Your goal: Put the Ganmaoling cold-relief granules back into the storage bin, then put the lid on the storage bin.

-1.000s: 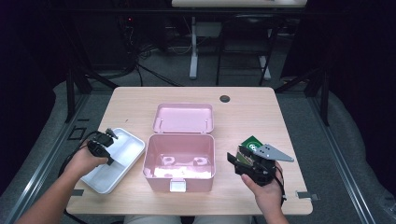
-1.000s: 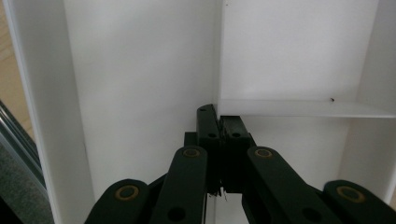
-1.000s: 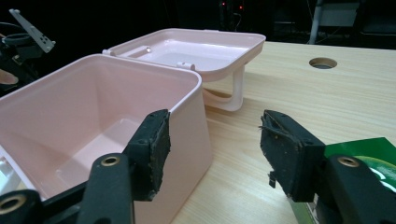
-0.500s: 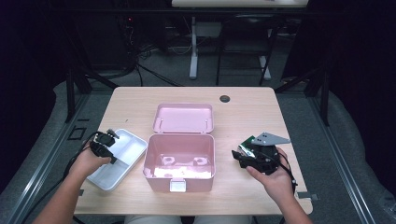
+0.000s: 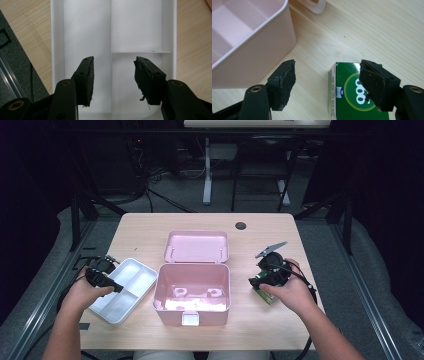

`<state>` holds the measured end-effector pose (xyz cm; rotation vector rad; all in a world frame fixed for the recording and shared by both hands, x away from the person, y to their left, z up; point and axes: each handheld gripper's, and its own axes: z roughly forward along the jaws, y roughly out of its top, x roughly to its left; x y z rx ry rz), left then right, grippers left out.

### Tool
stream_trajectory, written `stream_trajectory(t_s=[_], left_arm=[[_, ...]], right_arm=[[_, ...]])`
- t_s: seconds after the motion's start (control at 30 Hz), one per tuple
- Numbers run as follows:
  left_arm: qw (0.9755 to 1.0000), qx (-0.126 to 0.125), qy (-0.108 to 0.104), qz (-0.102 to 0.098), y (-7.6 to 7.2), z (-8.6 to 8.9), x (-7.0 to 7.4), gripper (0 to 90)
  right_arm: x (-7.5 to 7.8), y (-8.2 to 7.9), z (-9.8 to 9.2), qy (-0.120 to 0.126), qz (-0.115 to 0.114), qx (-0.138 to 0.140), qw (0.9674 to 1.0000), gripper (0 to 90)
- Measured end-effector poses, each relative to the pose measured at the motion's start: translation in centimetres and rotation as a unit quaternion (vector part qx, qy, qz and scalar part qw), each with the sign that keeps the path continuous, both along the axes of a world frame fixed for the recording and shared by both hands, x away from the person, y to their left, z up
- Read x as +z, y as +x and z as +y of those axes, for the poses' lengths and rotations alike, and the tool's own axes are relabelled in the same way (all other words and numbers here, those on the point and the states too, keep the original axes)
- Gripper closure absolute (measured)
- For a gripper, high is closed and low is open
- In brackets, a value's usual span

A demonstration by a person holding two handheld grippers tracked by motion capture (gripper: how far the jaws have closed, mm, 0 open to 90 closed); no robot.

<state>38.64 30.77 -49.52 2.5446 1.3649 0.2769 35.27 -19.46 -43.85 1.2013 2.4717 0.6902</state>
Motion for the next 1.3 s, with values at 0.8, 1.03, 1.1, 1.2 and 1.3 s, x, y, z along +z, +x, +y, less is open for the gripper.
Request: stream_trajectory(t_s=[0.8,1.03,1.1,1.2,1.3], left_arm=[[0.9988,-0.010,-0.047,-0.002,-0.5,-0.1,0.6,39.5],[0.9986,-0.007,-0.051,-0.014,-0.6,0.2,1.1,36.5],[0.9986,-0.006,-0.050,-0.015,-0.7,0.3,1.2,36.6],[0.9985,-0.003,-0.053,-0.014,-0.6,0.4,1.1,36.6],[0.9985,0.000,-0.053,-0.013,-0.6,0.6,1.0,36.6]], right_arm=[[-1.1,4.0,-1.6,-0.102,0.121,-0.013,0.9873,5.5],[-1.4,5.2,-1.9,-0.122,0.141,-0.022,0.9822,0.0],[-1.8,5.4,-1.9,-0.125,0.150,-0.022,0.9805,0.0],[-2.4,5.7,-1.7,-0.125,0.164,-0.019,0.9783,0.0],[-3.0,6.1,-1.6,-0.125,0.179,-0.013,0.9758,0.0]])
